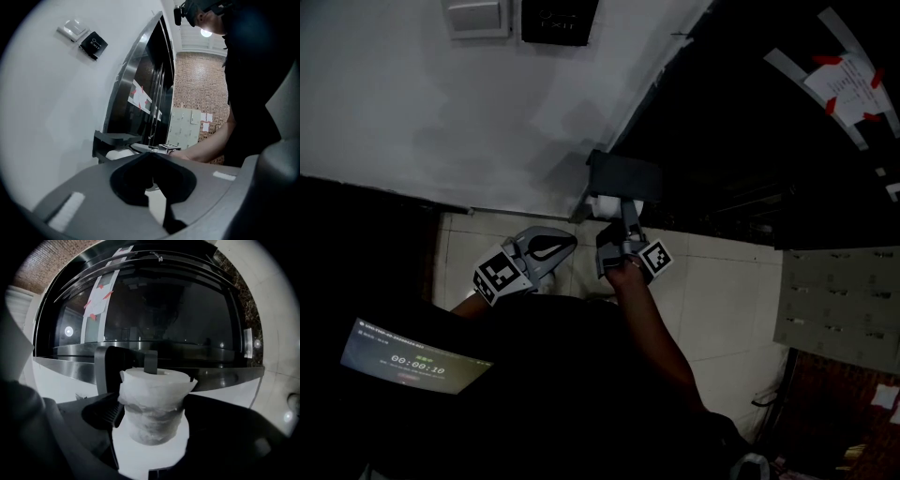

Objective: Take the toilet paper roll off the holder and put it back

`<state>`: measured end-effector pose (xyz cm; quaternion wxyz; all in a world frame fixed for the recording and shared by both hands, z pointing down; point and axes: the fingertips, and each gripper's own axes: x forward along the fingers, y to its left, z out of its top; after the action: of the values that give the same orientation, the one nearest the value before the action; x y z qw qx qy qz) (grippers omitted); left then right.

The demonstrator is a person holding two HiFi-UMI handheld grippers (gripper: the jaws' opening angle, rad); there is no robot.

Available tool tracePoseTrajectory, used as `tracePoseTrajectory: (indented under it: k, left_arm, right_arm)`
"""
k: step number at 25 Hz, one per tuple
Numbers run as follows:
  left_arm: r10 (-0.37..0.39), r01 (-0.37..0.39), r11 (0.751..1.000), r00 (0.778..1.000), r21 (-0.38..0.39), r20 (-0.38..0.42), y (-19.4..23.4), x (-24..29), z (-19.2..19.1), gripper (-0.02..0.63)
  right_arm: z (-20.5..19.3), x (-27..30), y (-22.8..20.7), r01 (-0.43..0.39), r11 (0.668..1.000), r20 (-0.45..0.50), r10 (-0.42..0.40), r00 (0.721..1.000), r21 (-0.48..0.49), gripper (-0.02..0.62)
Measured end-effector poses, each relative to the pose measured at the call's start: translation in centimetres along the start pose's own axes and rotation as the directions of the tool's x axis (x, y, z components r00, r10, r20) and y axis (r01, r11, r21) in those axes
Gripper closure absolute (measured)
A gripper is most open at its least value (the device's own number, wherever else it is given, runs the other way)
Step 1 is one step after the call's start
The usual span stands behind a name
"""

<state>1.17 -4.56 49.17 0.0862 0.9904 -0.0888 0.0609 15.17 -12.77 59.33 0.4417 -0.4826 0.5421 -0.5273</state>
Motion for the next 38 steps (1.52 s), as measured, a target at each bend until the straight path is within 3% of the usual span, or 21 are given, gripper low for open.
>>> tracePoseTrajectory:
  k: [12, 16, 18, 20, 22, 23, 24, 26, 28, 29, 31, 36, 37, 38]
  left_arm:
    - [-0.001, 0.001, 1.0, 1.0, 0.008, 0.014, 0.3, 0.3, 1.0, 0.603]
    - [-0.003, 0.004, 1.0, 1.0, -0.003, 0.017, 0.2, 0.5, 1.7, 0.603]
    - [-0.005, 0.005, 1.0, 1.0, -0.006, 0.017, 0.1, 0.6, 1.8, 0.603]
    - [-0.006, 0.006, 1.0, 1.0, 0.0, 0.018, 0.1, 0.7, 1.7, 0.603]
    - [-0.007, 0.006, 1.0, 1.0, 0.011, 0.02, 0.2, 0.8, 1.6, 0.603]
    - [-0.006, 0.006, 1.0, 1.0, 0.014, 0.021, 0.2, 0.8, 1.7, 0.603]
    - [-0.006, 0.005, 1.0, 1.0, 0.015, 0.022, 0.3, 0.8, 1.8, 0.603]
    - [-0.005, 0.004, 1.0, 1.0, 0.016, 0.022, 0.4, 0.8, 1.9, 0.603]
    - [-0.004, 0.003, 1.0, 1.0, 0.019, 0.023, 0.5, 0.7, 2.0, 0.603]
    - [-0.003, 0.003, 1.0, 1.0, 0.022, 0.025, 0.6, 0.7, 2.1, 0.603]
    - [-0.003, 0.002, 1.0, 1.0, 0.026, 0.026, 0.6, 0.6, 2.2, 0.603]
    - [-0.007, 0.006, 0.999, 1.0, 0.035, 0.03, 0.7, 0.7, 2.4, 0.603]
    - [-0.009, 0.007, 0.999, 0.999, 0.036, 0.031, 0.7, 0.7, 2.3, 0.603]
    - [-0.009, 0.008, 0.999, 0.999, 0.036, 0.032, 0.7, 0.7, 2.3, 0.603]
  right_arm:
    - [-0.2, -3.8, 2.3, -0.011, 0.998, -0.026, 0.009, 1.0, -0.063, 0.161]
    - [-0.2, -4.9, 3.9, -0.021, 0.999, -0.034, 0.02, 0.999, -0.044, 0.161]
    - [-0.5, -5.6, 5.0, -0.035, 0.994, -0.063, 0.029, 0.998, -0.1, 0.161]
    - [-0.8, -6.3, 6.4, -0.062, 0.972, -0.099, 0.04, 0.994, -0.226, 0.161]
    - [-1.4, -6.7, 8.3, -0.113, 0.911, -0.154, 0.055, 0.987, -0.397, 0.161]
    - [-1.8, -6.8, 9.2, -0.14, 0.856, -0.19, 0.05, 0.98, -0.498, 0.161]
    - [-2.2, -6.9, 9.9, -0.162, 0.779, -0.223, 0.03, 0.974, -0.605, 0.161]
    - [-2.8, -7.2, 10.9, -0.21, 0.566, -0.266, -0.017, 0.964, -0.797, 0.161]
    - [-3.5, -7.4, 12.2, -0.273, 0.357, -0.3, -0.022, 0.954, -0.893, 0.163]
    - [-3.8, -7.4, 12.8, -0.299, 0.29, -0.316, -0.013, 0.949, -0.909, 0.163]
    - [-4.1, -7.5, 13.7, -0.331, 0.229, -0.338, 0.006, 0.941, -0.915, 0.163]
    - [-4.4, -7.8, 14.4, -0.374, 0.184, -0.377, 0.023, 0.926, -0.909, 0.172]
    - [-4.8, -8.0, 14.6, -0.392, 0.178, -0.395, 0.019, 0.918, -0.902, 0.248]
    - [-5.2, -8.3, 14.8, -0.411, 0.173, -0.414, 0.019, 0.91, -0.895, 0.363]
